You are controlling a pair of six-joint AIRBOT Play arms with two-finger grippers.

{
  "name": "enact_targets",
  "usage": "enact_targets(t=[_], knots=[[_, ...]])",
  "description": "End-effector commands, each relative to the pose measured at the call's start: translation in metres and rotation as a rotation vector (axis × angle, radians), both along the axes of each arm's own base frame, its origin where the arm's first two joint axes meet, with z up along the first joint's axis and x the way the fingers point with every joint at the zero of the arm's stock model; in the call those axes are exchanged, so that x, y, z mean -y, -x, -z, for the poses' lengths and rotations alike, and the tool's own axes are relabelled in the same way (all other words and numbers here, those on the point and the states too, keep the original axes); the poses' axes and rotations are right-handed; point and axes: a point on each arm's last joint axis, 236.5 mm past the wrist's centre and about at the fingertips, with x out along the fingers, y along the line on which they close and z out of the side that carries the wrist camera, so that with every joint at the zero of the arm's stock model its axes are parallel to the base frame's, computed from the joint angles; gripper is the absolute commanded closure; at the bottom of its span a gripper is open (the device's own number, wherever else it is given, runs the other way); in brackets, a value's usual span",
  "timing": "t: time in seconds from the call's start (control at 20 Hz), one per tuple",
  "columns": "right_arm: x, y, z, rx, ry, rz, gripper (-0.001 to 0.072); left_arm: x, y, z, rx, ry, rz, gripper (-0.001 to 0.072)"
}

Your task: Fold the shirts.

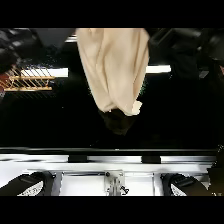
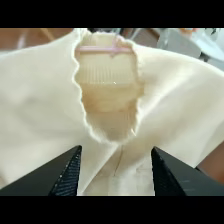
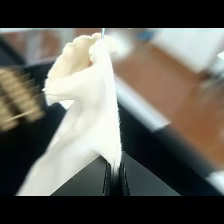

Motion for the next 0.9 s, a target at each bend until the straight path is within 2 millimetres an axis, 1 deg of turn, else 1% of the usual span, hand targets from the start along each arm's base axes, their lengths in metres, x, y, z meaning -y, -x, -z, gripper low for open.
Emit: enact_targets(t=[0.0,0.05,0.1,0.15,0.2,0.25,0.3,0.35,0.4,0.45,0.5,0.55,0.6,0.65,0.7,0.8,0.85], knots=[[0.071,-0.013,-0.075,0.316,-0.012,0.317,0.0651,-0.026,0.020,-0.076,0.235,0.027,-0.095,0.0165],[0.091,-0.012,-0.094,0.408,0.010,0.406,0.0651,-0.033,0.025,-0.087,0.260,0.044,-0.117,0.0166],[0.109,-0.011,-0.108,0.483,0.058,0.490,0.0651,-0.038,0.030,-0.093,0.274,0.046,-0.127,0.0166],[0.132,-0.010,-0.115,0.520,0.114,0.584,0.0651,-0.040,0.034,-0.094,0.279,0.039,-0.127,0.0167],[0.159,-0.011,-0.118,0.517,0.150,0.690,0.0651,-0.039,0.036,-0.092,0.276,0.028,-0.117,0.0167],[0.190,-0.009,-0.119,0.492,0.147,0.798,0.0651,-0.036,0.036,-0.087,0.264,0.014,-0.101,0.0167],[0.223,-0.005,-0.118,0.454,0.101,0.905,0.0650,-0.031,0.037,-0.081,0.251,0.000,-0.081,0.0168],[0.251,0.000,-0.115,0.421,0.034,0.981,0.0650,-0.028,0.037,-0.075,0.236,-0.014,-0.062,0.0168],[0.271,0.005,-0.112,0.385,-0.054,1.025,0.0650,-0.025,0.036,-0.069,0.220,-0.022,-0.050,0.0168],[0.277,0.008,-0.109,0.352,-0.126,1.020,0.0650,-0.022,0.035,-0.063,0.205,-0.031,-0.036,0.0168],[0.270,0.008,-0.107,0.321,-0.184,0.970,0.0651,-0.020,0.033,-0.058,0.193,-0.040,-0.026,0.0167],[0.255,0.007,-0.105,0.297,-0.204,0.903,0.0651,-0.018,0.030,-0.054,0.182,-0.045,-0.020,0.0167],[0.230,0.004,-0.102,0.263,-0.217,0.804,0.0651,-0.017,0.026,-0.050,0.173,-0.047,-0.020,0.0167],[0.205,0.002,-0.097,0.232,-0.209,0.710,0.0651,-0.017,0.022,-0.048,0.161,-0.040,-0.024,0.0167],[0.173,0.001,-0.090,0.194,-0.199,0.593,0.0651,-0.017,0.018,-0.046,0.158,-0.039,-0.028,0.0167],[0.110,0.008,-0.074,0.120,-0.177,0.376,0.0651,-0.019,0.014,-0.047,0.160,-0.031,-0.041,0.0168],[0.080,0.014,-0.066,0.082,-0.165,0.279,0.0651,-0.022,0.012,-0.051,0.158,-0.009,-0.058,0.0204]])
